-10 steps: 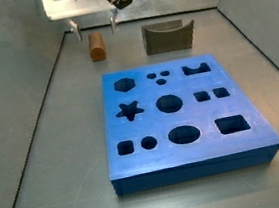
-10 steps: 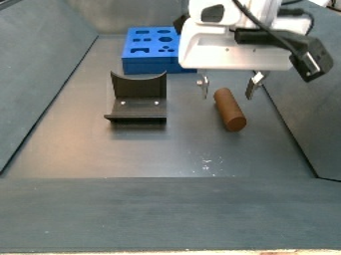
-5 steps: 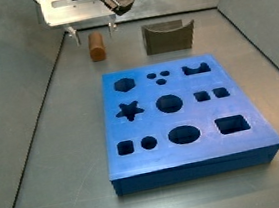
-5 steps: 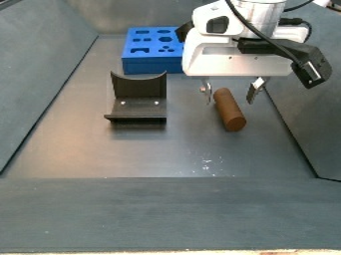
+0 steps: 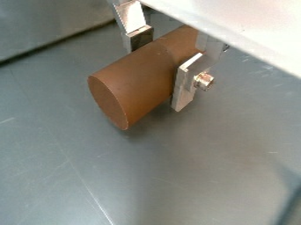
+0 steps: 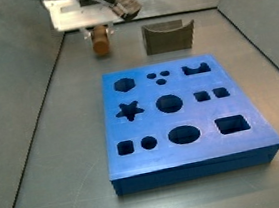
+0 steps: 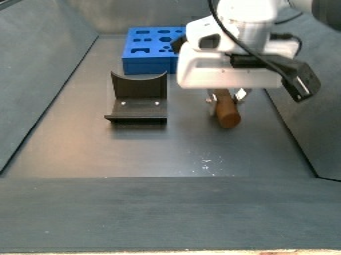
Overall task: Pick up the round object. Move up. Place the round object on the fixture. Regrasp the round object. Move to above the board. Insert the round object.
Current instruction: Pick up the round object.
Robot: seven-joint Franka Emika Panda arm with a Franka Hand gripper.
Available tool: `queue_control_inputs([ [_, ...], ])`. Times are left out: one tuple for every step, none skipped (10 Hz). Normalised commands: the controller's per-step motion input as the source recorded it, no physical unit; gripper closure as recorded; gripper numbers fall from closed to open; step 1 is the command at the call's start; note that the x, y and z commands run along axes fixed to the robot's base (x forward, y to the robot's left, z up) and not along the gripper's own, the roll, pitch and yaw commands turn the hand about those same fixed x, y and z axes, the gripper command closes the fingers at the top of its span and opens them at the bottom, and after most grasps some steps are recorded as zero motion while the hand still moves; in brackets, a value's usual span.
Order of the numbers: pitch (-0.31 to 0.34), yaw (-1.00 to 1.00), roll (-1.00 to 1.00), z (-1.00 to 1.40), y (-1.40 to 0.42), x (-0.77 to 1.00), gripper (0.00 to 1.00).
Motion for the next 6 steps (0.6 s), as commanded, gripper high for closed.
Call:
queue_control_inputs([
  [0.254,0.00,0.00,0.15,0.05,0.29,1.00],
  [0.057,0.00,0.07,0.00,0.00,0.06,1.00],
  [0.003,0.00,0.00,0.00,0.00,0.02,1.00],
  [0.006,0.00,0.00,0.00,0.00,0.05,1.00],
  [0.000,0.00,0.00,0.00,0.00,0.04,1.00],
  [0.000,0.00,0.00,0.00,0.00,0.02,1.00],
])
